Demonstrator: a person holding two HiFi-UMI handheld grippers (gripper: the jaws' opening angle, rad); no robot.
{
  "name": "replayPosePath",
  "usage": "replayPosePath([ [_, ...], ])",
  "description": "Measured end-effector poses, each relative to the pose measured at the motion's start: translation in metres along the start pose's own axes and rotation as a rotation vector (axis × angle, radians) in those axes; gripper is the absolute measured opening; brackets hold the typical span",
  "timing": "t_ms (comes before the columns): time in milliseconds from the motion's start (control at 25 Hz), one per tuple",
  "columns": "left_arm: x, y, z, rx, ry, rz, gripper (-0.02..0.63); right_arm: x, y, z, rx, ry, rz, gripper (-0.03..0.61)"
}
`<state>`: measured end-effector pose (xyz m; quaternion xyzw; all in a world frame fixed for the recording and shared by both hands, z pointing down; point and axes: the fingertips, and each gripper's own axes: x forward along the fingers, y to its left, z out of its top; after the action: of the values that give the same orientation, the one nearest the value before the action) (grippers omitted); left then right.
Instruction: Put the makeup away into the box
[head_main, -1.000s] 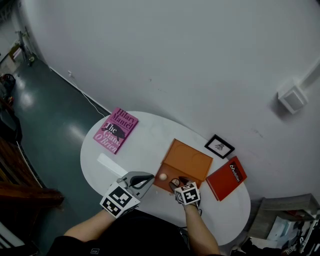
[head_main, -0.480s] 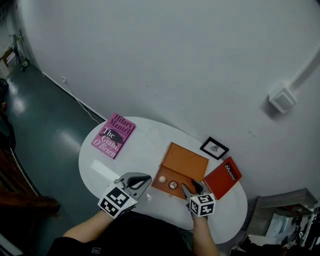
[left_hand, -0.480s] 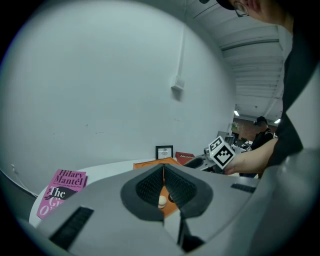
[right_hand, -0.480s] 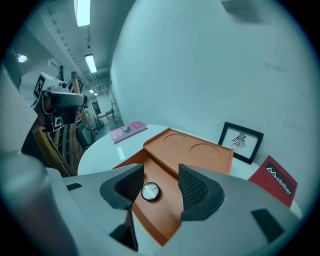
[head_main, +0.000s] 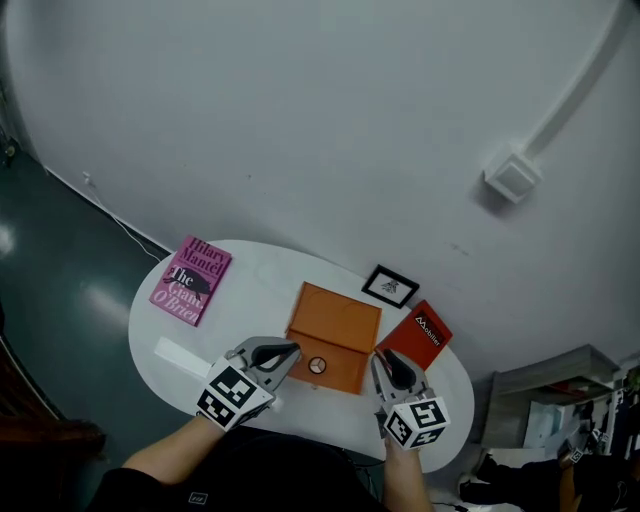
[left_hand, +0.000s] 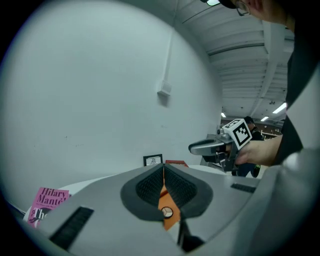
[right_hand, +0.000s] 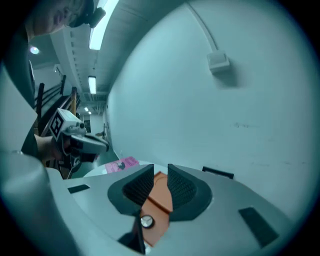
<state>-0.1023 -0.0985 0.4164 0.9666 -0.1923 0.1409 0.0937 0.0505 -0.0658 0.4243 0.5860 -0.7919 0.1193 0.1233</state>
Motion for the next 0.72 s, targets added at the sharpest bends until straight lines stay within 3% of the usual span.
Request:
replayPosePath([
  [40, 0.005, -0.005, 0.008, 0.011, -0.007, -0.002, 0.014, -0.010, -0.002, 0.018, 0.001, -0.066, -0.001, 0.081],
  [160, 0.021, -0.019, 0.034, 0.046, -0.033, 0.006, 0.014, -0.036, -0.010, 0.063, -0.020, -0.216, 0.007, 0.060],
  [440, 0.058, -0.032, 0.114, 0.128, -0.133, 0.074, 0.014, -0.082, -0.057, 0.138, -0.010, -0.394, 0.082, 0.041],
  [640, 0.078, -0.035, 0.159, 0.174, -0.160, 0.086, 0.014, -0.072, -0.055, 0.174, -0.187, -0.382, 0.191, 0.038],
  [720, 0.079, -0.039, 0.164, 0.175, -0.164, 0.103, 0.014, -0.075, -0.049, 0.180, -0.192, -0.406, 0.208, 0.038],
])
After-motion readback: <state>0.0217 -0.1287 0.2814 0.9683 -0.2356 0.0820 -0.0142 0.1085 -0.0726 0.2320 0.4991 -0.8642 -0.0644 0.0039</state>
